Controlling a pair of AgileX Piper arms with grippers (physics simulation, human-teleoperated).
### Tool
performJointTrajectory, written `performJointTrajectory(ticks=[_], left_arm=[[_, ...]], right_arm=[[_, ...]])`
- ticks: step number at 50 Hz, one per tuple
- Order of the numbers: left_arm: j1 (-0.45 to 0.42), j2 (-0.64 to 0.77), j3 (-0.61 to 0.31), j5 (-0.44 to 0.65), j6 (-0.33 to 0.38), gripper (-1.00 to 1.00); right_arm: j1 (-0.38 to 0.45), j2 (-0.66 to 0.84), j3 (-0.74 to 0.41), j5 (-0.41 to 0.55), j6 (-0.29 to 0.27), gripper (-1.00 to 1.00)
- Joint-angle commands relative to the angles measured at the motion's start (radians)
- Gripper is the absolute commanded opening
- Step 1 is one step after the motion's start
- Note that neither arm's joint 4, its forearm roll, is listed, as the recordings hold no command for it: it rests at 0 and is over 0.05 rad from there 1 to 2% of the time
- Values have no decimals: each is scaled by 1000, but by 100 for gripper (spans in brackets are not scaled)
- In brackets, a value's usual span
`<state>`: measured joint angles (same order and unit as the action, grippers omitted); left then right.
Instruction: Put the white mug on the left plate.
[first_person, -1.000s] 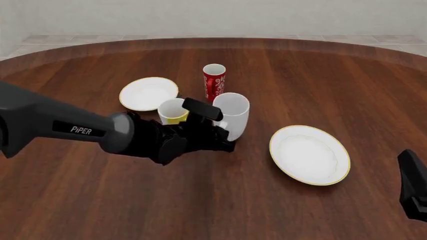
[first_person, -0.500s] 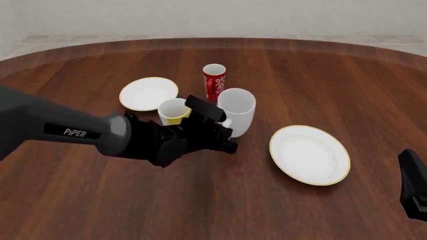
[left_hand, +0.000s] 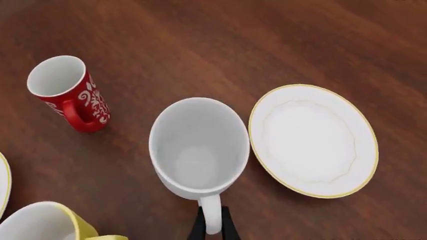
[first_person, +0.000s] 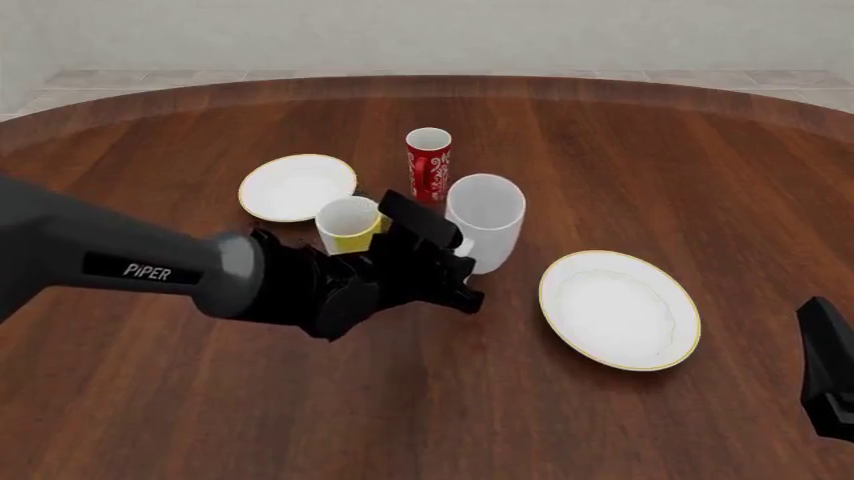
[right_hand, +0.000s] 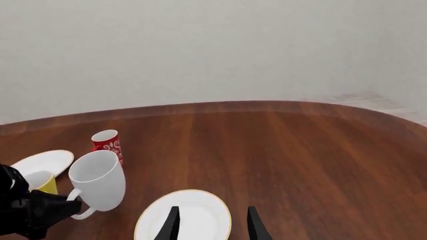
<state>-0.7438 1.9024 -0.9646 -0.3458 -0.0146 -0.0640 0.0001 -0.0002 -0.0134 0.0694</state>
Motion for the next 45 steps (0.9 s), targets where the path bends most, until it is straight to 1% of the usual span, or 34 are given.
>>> performJointTrajectory(ticks=[1,9,14,31,37,38,39,40,45], left_arm=[[-9,-14,7,-21,18,-100],[-15,-15,8,-24,9,-100],[-17,-24,18,-40,19,-100],[-49,-25,17,-50,1,-100],[-53,-32,24,-63,12,-100],[-62,-222,22,137,10,-100],[-62,-224,22,139,10,-100],[-65,-297,4,226,12,-100],[-70,-321,-10,251,7,-100]], right_arm=[[1,0,0,-7,-1,100],[1,0,0,-7,-1,100],[1,0,0,-7,1,100],[-2,0,0,-6,2,100],[-3,0,0,-6,3,100],[-3,0,0,-6,3,100],[-3,0,0,-6,3,100],[-3,0,0,-5,4,100],[-3,0,0,-6,4,100]])
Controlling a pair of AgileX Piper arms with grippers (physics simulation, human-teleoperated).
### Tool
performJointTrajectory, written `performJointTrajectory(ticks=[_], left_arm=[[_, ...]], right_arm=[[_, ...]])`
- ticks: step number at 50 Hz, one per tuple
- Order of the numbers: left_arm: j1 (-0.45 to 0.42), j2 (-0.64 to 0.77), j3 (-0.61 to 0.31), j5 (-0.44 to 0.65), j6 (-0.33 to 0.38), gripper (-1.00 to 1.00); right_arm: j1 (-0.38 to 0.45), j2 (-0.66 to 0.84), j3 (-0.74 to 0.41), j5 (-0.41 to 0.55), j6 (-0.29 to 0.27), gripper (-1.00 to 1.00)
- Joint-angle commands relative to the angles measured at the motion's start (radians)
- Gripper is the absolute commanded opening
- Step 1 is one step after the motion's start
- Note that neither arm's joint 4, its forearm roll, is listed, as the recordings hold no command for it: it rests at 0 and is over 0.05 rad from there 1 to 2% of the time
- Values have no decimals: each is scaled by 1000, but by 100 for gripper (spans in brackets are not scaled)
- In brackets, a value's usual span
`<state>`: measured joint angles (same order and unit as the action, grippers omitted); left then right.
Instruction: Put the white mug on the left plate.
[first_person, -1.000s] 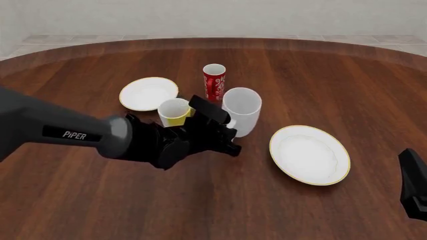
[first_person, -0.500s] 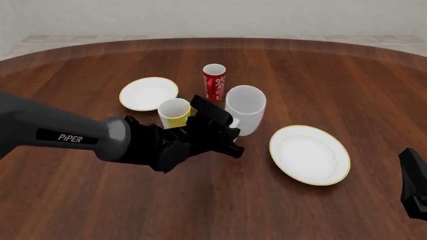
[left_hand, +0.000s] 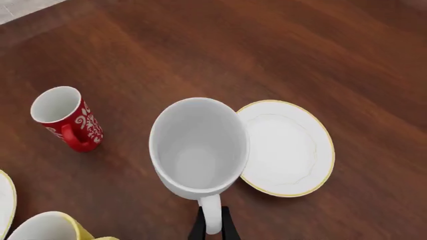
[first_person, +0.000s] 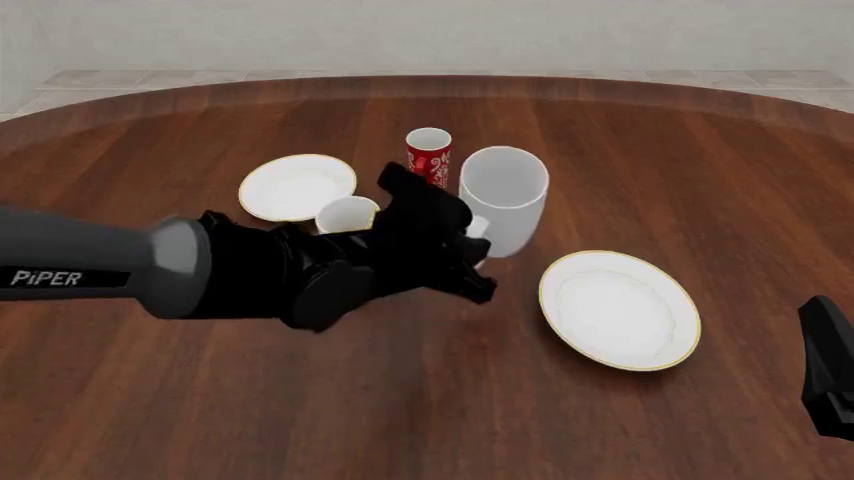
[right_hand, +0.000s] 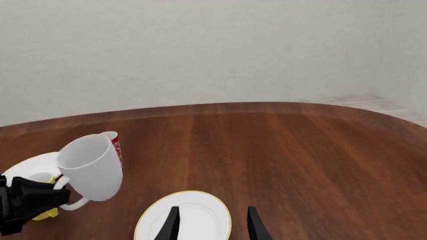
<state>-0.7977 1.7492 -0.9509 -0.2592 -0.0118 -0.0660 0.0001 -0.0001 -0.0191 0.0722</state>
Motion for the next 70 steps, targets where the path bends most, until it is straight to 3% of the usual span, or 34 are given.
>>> performJointTrajectory(ticks=[1,32,43,70], left_arm=[[-20,-172,-24,165,-6,-100],[29,-223,-91,275,59,-100],[63,-226,-133,321,20,-100],[144,-213,-174,350,14,-100]], right_arm=[[-2,0,0,0,2,100],[-6,0,0,-1,2,100],[-6,0,0,-1,3,100],[-15,0,0,-3,9,100]])
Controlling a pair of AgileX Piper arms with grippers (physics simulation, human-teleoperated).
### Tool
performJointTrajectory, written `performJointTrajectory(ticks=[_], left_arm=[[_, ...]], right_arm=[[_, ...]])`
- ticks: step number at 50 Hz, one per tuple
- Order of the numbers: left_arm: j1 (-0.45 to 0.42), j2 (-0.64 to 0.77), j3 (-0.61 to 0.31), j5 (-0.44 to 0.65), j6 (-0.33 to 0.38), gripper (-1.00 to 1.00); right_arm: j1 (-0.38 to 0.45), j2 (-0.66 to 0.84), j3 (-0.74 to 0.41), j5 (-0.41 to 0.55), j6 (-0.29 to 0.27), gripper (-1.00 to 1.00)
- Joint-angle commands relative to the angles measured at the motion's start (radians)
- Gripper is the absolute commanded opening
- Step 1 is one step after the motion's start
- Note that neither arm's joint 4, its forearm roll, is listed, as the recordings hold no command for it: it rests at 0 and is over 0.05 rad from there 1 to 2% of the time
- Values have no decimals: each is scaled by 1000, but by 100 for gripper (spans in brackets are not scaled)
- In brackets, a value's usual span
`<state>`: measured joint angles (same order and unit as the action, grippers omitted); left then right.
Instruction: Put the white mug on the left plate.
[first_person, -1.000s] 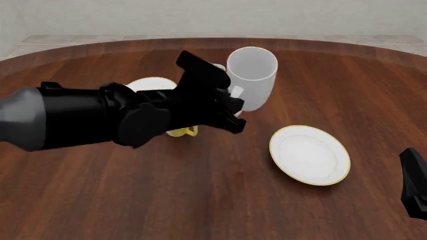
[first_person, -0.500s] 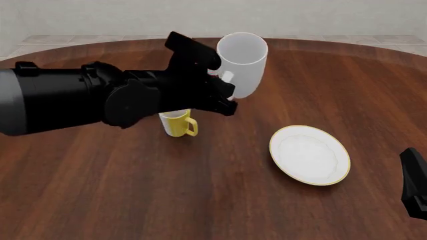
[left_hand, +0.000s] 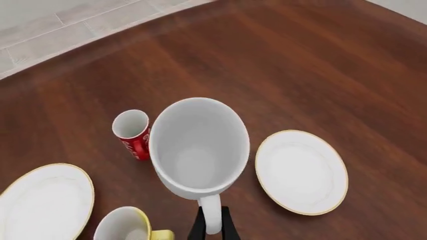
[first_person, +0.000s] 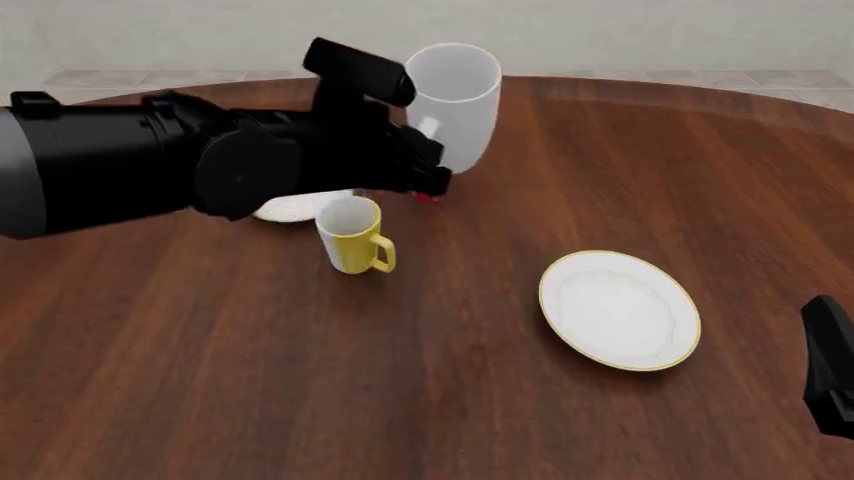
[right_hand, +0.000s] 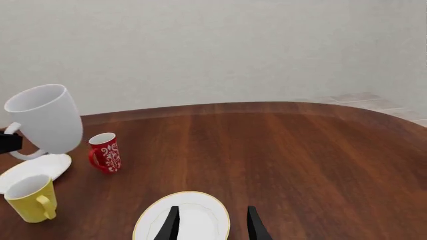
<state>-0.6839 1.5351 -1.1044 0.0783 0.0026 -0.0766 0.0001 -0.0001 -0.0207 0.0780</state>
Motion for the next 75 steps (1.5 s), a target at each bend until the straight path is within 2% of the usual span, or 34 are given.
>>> performJointTrajectory(ticks=[1,27,57,75], left_arm=[[33,1,-23,14,-1,-100],[119,-2,-38,31,6,-100],[229,36,-48,47,-62,-100],[299,58,-35,32,-35,-100]], right_arm=[[-5,0,0,-1,3,100],[-10,0,0,-4,7,100],[-7,0,0,1,2,100],[-6,0,0,7,-2,100]])
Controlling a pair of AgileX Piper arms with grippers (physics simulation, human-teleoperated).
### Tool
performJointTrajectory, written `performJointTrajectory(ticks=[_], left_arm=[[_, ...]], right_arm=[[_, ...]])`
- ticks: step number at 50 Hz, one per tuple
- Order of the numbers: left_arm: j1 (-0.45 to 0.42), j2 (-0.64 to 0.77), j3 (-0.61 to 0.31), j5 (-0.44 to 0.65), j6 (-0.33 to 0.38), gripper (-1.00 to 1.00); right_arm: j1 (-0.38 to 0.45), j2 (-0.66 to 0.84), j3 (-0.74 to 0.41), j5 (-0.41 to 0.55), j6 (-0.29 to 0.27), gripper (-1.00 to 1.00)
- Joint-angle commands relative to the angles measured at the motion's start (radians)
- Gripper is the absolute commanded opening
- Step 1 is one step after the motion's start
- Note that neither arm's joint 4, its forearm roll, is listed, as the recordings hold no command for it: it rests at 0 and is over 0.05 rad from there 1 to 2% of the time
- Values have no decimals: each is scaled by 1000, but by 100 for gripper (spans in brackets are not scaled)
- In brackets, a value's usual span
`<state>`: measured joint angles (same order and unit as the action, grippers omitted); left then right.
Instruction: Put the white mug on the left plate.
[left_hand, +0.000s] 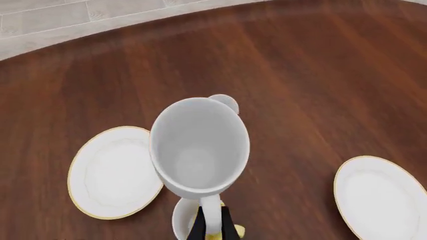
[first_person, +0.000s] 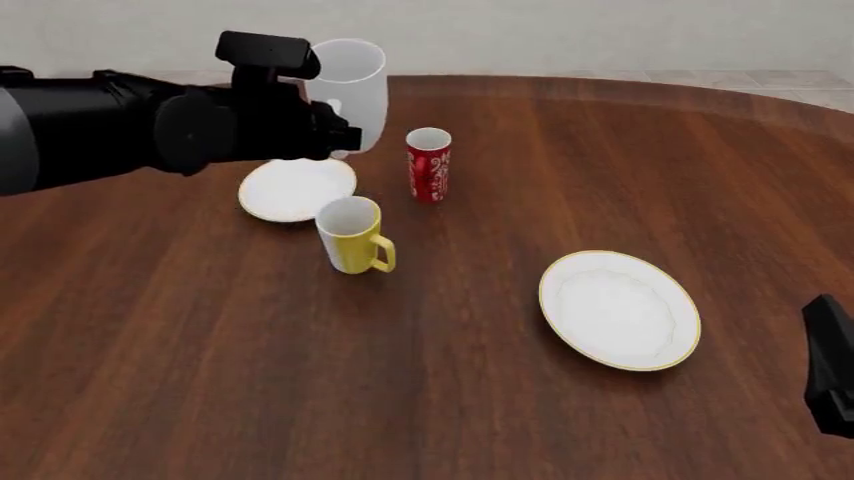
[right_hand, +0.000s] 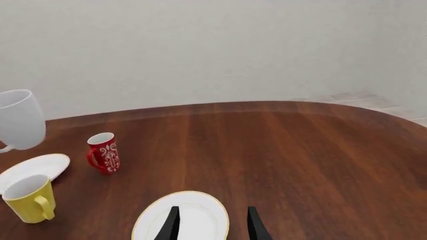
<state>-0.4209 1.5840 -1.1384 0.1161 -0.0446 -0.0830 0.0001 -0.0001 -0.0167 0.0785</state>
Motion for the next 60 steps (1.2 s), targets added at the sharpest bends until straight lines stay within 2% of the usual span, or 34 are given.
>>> performJointTrajectory(ticks=[1,17,19,20,21,46,60], left_arm=[[37,10,-1,-7,14,-100],[60,16,-3,-12,24,-100],[58,15,-6,-11,23,-100],[58,14,-8,-10,23,-100],[58,13,-9,-10,23,-100],[58,13,-9,-10,23,-100],[75,84,-115,10,16,-100]], right_arm=[[1,0,0,3,-2,100],[-3,0,0,3,-4,100],[-12,0,0,37,-27,100],[-5,0,0,13,-14,100],[-2,0,0,29,-30,100],[-2,0,0,29,-30,100],[-27,0,0,24,-17,100]])
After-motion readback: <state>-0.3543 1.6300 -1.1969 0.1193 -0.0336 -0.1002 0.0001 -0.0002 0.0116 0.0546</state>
